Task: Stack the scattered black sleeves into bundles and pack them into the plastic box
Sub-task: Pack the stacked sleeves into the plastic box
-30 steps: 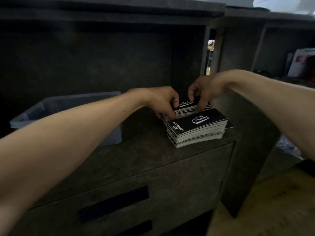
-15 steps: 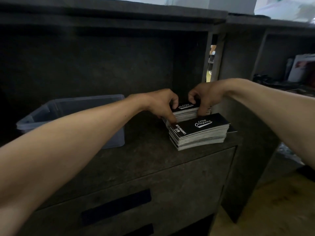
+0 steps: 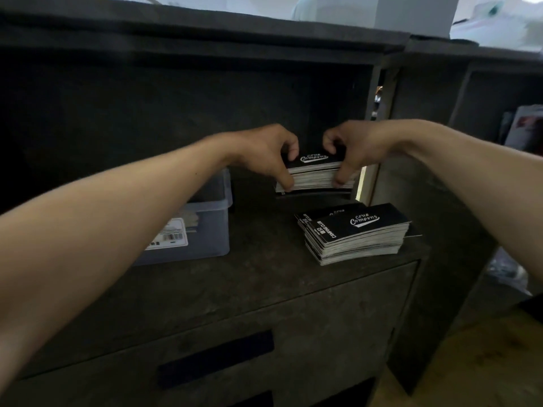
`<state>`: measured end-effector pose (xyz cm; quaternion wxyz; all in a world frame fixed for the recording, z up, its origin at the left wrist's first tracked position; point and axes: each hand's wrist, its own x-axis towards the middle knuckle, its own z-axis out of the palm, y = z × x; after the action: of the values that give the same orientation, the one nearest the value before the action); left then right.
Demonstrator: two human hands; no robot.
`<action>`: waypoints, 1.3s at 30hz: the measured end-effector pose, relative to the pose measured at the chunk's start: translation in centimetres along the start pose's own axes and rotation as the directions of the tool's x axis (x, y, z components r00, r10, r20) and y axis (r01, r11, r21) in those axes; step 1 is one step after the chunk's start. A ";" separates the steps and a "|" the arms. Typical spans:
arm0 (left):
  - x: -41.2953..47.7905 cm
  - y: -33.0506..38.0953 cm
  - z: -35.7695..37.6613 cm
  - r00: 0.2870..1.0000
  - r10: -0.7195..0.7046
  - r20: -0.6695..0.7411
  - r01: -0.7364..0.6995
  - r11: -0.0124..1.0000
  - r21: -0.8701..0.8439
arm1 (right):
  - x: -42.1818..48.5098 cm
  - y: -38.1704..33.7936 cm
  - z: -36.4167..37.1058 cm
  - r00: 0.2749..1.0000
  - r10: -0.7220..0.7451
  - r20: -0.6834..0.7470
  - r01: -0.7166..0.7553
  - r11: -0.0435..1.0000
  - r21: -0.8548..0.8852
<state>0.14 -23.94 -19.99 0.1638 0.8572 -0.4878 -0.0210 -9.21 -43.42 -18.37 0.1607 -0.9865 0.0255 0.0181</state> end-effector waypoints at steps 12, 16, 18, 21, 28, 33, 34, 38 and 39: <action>-8.3 -7.1 -8.3 0.973 -0.226 -0.043 0.228 0.973 0.040 | 4.3 -12.3 0.9 0.981 -0.169 -0.097 0.177 0.981 0.081; -12.0 -10.0 -9.2 0.941 -0.339 -0.012 0.340 0.939 0.050 | 6.3 -16.4 3.5 0.969 -0.243 -0.050 0.247 0.961 0.127; -13.6 -11.1 -9.0 0.924 -0.382 -0.004 0.382 0.924 0.030 | 7.1 -18.1 4.9 0.963 -0.266 -0.035 0.269 0.955 0.129; -14.9 -12.7 -7.8 0.919 -0.395 0.011 0.395 0.918 0.038 | 8.1 -19.6 7.0 0.962 -0.273 0.007 0.271 0.957 0.100; -14.3 -16.7 -2.9 0.950 -0.306 -0.064 0.309 0.887 0.342 | 10.3 -19.2 12.1 0.949 -0.307 -0.075 0.292 0.942 -0.163; -14.4 -17.3 -3.0 0.957 -0.285 -0.058 0.282 0.859 0.428 | 10.5 -19.0 12.4 0.930 -0.353 -0.100 0.309 0.901 -0.306; -14.5 -17.4 -3.1 0.964 -0.255 -0.079 0.263 0.855 0.447 | 10.4 -18.9 12.3 0.924 -0.359 -0.132 0.295 0.888 -0.352; -14.7 -17.6 -2.8 0.956 -0.220 -0.194 0.289 0.822 0.491 | 10.1 -18.8 12.1 0.918 -0.319 -0.234 0.186 0.870 -0.457; -14.7 -17.6 -2.8 0.947 -0.270 -0.174 0.320 0.830 0.457 | 10.2 -18.8 12.1 0.924 -0.311 -0.224 0.184 0.873 -0.451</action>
<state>7.61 -2.53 -24.52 -0.0338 0.9357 -0.3305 0.1190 1.72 -22.23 -24.36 -0.0608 -0.9844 -0.0836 -0.1423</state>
